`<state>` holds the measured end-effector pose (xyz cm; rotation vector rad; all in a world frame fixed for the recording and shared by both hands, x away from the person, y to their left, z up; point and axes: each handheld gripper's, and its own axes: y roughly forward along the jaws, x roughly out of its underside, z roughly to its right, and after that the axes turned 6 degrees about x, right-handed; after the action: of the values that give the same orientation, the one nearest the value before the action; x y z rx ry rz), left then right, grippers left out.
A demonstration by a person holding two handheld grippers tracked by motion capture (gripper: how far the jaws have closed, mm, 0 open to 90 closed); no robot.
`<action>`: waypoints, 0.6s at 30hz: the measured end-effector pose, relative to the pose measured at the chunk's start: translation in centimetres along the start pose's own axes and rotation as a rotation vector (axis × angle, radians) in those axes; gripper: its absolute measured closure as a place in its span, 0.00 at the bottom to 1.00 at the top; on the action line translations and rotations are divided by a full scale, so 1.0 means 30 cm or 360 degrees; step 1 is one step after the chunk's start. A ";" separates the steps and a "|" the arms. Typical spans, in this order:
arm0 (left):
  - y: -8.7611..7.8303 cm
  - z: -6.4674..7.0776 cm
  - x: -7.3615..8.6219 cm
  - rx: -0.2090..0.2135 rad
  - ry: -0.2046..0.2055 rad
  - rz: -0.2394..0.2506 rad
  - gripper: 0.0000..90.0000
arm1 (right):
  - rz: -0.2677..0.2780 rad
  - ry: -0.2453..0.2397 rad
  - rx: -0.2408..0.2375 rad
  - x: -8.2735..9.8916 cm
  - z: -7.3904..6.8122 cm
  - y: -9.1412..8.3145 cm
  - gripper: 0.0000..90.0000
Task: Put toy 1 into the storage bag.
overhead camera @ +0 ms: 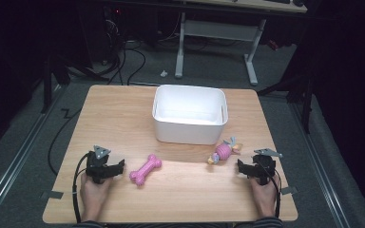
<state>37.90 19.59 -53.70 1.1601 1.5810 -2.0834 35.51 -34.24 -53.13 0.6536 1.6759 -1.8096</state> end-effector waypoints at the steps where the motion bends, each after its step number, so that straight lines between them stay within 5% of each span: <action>1: 0.000 0.000 0.000 0.0001 0.0000 0.0000 0.21 | -0.0001 -0.0003 0.0002 0.000 0.000 -0.001 0.12; 18: 0.002 -0.003 -0.003 0.0015 0.0007 -0.0002 0.21 | 0.0005 -0.0001 0.0008 0.001 -0.001 -0.001 0.12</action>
<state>38.03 19.62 -53.70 1.1679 1.5760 -2.0926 35.48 -34.22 -53.13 0.6577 1.6694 -1.8122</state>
